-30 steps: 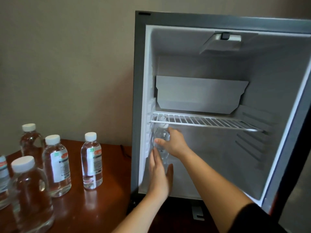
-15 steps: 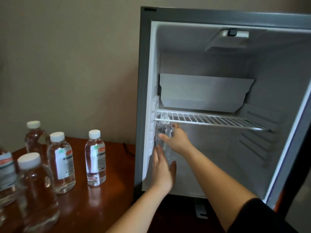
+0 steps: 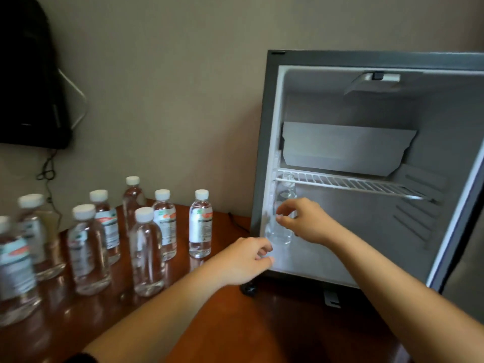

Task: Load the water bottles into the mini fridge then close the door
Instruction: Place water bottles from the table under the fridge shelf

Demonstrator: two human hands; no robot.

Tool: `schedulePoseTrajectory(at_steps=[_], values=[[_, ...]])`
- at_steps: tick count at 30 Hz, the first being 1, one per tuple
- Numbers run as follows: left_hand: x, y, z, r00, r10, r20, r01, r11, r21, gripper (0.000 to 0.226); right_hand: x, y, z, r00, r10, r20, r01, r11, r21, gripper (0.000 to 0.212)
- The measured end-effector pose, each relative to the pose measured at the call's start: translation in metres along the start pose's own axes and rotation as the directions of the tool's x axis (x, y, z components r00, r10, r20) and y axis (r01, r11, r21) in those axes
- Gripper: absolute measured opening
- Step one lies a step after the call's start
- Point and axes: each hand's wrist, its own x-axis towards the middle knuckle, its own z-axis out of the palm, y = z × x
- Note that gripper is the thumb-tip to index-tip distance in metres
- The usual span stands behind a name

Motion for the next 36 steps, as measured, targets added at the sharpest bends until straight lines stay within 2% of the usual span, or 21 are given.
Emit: schedulePoseTrajectory(at_steps=[4,9,14,17,20,22,26,29,33,36], values=[[-0.052,-0.017,-0.026,0.999,-0.047,0.001,0.046,0.994,0.095,0.037,-0.012,-0.041,0.014,0.990,-0.121,0.071,0.121,0.993,0.015,0.026],[-0.107,-0.047,-0.057,0.989,-0.145,-0.025,0.146,0.983,0.113,0.038,-0.011,-0.091,0.042,0.963,-0.228,0.141,0.234,0.972,-0.031,0.022],[-0.141,-0.088,-0.078,0.953,-0.272,-0.131,0.276,0.961,0.013,0.040,0.000,-0.134,0.073,0.935,-0.303,0.185,0.306,0.952,0.012,0.030],[-0.148,-0.108,-0.085,0.924,-0.337,-0.178,0.331,0.941,-0.067,0.041,0.011,-0.156,0.091,0.919,-0.350,0.182,0.346,0.937,0.057,0.045],[-0.146,-0.119,-0.085,0.912,-0.379,-0.158,0.356,0.921,-0.159,0.060,0.025,-0.172,0.112,0.916,-0.363,0.172,0.355,0.932,0.073,0.059],[-0.139,-0.127,-0.082,0.902,-0.392,-0.180,0.348,0.908,-0.233,0.077,0.033,-0.179,0.124,0.921,-0.358,0.158,0.346,0.933,0.094,0.062],[-0.120,-0.142,-0.077,0.890,-0.370,-0.266,0.239,0.876,-0.419,0.080,0.047,-0.185,0.144,0.925,-0.352,0.143,0.331,0.932,0.152,0.060],[-0.105,-0.152,-0.072,0.894,-0.342,-0.290,0.179,0.865,-0.469,0.080,0.054,-0.184,0.157,0.937,-0.335,0.099,0.309,0.927,0.211,0.052],[-0.091,-0.164,-0.061,0.877,-0.363,-0.316,0.169,0.848,-0.503,0.087,0.061,-0.179,0.167,0.938,-0.343,0.053,0.320,0.913,0.254,0.039],[-0.088,-0.168,-0.056,0.860,-0.396,-0.323,0.205,0.846,-0.492,0.075,0.067,-0.175,0.169,0.936,-0.349,0.045,0.327,0.910,0.255,0.037]])
